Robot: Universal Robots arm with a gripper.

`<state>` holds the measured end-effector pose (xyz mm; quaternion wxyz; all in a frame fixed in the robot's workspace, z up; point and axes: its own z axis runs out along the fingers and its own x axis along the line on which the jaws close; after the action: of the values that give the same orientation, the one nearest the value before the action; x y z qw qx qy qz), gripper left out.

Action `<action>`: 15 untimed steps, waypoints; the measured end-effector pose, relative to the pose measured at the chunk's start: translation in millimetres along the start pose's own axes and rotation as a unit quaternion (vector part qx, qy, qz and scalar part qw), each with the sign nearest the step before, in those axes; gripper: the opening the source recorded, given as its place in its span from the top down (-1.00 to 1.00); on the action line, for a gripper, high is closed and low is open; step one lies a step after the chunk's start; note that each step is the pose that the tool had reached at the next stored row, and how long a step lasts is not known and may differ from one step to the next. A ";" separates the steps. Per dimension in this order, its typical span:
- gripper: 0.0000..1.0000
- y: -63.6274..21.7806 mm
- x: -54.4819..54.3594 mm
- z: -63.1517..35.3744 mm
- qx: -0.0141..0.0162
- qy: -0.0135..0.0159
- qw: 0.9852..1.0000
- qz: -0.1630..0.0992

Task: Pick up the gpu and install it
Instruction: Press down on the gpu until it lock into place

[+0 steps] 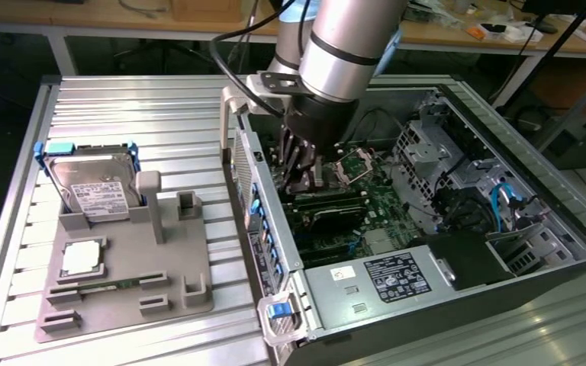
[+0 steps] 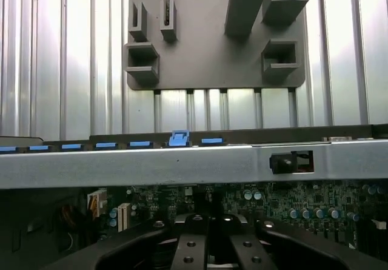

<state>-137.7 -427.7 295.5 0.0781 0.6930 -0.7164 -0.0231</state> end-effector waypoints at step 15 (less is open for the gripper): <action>0.79 13.2 -1.0 1.9 0.001 0.029 1.000 0.004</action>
<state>-151.0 -426.4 295.4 0.0978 0.6905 -0.7167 -0.0021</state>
